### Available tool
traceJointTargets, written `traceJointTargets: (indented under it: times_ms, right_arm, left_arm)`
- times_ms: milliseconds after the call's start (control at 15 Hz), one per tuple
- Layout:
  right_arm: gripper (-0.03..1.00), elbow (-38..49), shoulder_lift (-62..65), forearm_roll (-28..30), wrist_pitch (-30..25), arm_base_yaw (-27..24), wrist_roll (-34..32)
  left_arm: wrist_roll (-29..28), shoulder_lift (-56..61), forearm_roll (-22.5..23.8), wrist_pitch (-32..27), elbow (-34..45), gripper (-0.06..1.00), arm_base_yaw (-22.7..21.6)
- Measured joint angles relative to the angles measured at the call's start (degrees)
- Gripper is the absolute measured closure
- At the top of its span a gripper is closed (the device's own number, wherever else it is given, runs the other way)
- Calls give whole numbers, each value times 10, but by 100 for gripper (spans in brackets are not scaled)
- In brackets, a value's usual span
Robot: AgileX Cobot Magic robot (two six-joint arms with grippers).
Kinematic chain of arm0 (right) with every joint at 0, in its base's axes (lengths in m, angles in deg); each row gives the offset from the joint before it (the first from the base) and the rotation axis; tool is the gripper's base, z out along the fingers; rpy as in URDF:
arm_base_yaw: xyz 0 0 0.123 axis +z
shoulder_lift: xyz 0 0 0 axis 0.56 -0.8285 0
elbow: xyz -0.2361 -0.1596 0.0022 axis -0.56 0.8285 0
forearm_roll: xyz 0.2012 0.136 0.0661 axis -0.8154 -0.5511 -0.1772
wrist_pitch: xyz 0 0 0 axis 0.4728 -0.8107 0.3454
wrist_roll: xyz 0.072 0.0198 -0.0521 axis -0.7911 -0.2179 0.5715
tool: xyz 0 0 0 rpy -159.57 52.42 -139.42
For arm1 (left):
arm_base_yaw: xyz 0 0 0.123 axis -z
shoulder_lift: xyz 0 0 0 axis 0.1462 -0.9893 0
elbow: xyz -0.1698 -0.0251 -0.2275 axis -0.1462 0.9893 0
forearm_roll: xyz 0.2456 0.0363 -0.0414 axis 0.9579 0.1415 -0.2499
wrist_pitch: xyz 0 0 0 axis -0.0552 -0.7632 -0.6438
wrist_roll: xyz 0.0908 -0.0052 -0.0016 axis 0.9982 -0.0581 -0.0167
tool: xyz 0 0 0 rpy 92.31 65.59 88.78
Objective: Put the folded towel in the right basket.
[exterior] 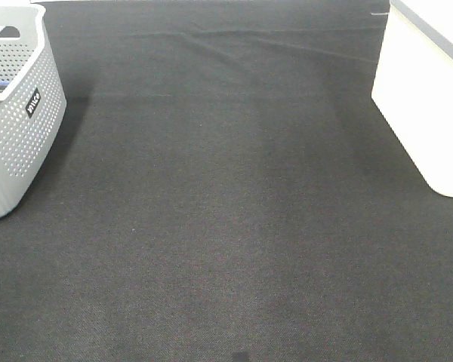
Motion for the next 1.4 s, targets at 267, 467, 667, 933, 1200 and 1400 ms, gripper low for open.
traceJointTargets:
  times_ms: [267,467,667,933,1200,1400]
  right_arm:
    - [24,258,168,18,1,0,0]
    - [24,394,249,26,1,0,0]
    - [24,569,370,28,8,0,-6]
    - [24,742,562,61,35,0,-14]
    - [24,762,756,71,59,0,-15]
    - [24,779,905,73,86,0,-15]
  left_arm:
    - [0,0,0,0,0,-3,0]
    - [0,0,0,0,0,-3,0]
    - [0,0,0,0,0,-3,0]
    - [0,0,0,0,0,-3,0]
    - [0,0,0,0,0,-3,0]
    - [0,0,0,0,0,-3,0]
